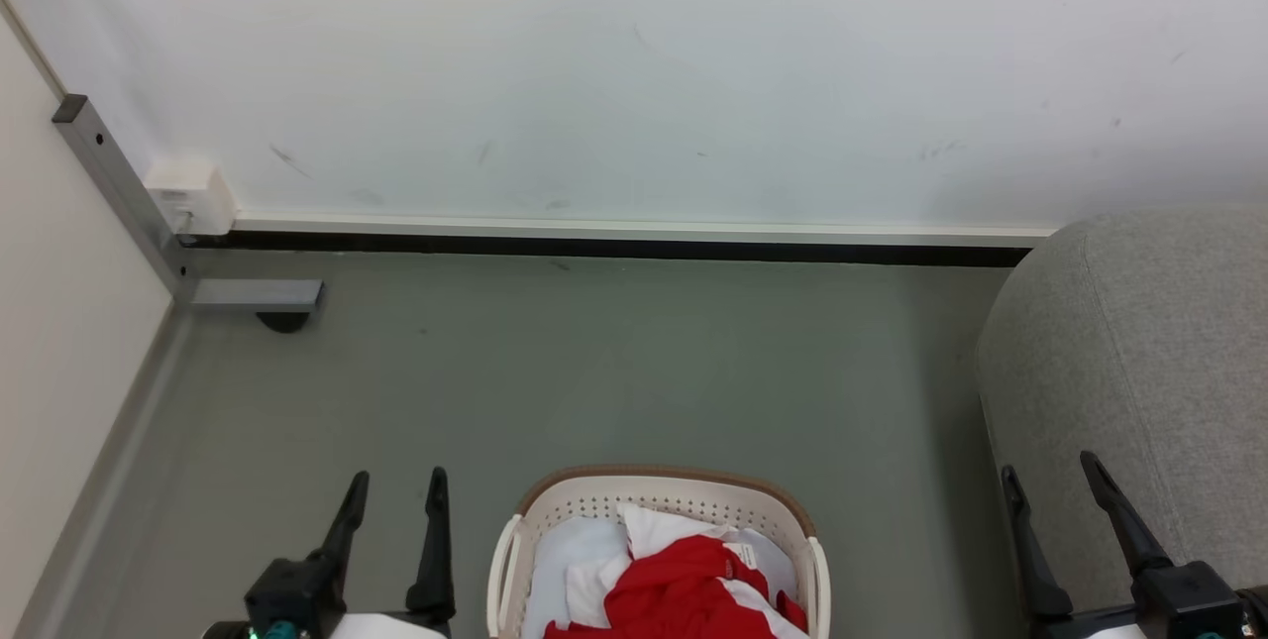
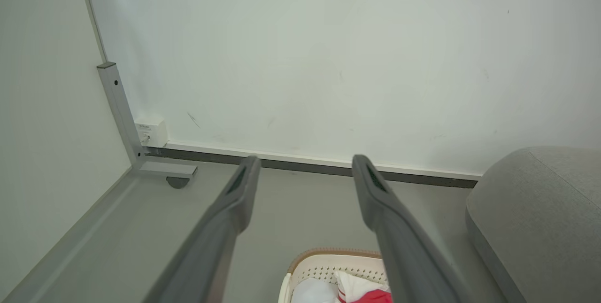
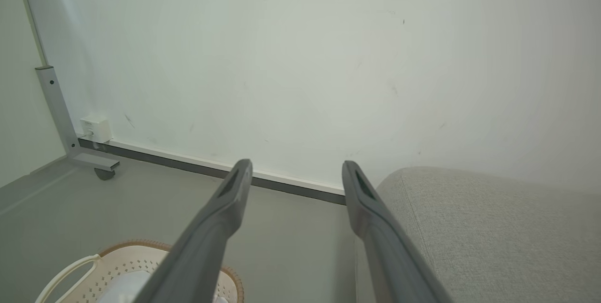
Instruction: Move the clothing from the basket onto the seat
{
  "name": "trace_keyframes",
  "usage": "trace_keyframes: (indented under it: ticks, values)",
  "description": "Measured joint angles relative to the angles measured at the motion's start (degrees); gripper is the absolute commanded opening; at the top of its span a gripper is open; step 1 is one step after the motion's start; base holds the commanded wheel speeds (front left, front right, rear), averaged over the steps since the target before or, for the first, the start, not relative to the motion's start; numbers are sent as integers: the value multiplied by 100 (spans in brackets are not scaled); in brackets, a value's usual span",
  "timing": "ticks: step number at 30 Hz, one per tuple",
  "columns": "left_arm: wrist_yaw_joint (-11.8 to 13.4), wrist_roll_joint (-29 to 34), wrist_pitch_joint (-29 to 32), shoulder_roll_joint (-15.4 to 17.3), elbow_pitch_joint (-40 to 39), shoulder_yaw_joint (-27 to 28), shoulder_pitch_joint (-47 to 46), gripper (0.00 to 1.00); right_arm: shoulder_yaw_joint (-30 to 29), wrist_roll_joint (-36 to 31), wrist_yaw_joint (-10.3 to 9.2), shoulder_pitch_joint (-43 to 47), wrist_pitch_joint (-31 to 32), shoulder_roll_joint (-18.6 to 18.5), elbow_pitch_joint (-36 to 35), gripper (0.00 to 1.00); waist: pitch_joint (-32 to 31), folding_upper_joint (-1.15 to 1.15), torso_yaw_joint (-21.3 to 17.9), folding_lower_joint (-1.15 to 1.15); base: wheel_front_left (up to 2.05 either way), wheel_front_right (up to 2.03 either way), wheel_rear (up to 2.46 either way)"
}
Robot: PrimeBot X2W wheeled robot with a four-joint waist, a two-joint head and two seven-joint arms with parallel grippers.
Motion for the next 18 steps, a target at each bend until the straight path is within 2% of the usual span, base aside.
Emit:
trace_keyframes:
  ticks: [18]
  values:
    - [-54, 0, -1, 4, 133, -47, -111, 100, 7, 65, 0, -103, 0, -11, -9, 100, 237, 0, -198, 0, 0, 0, 0]
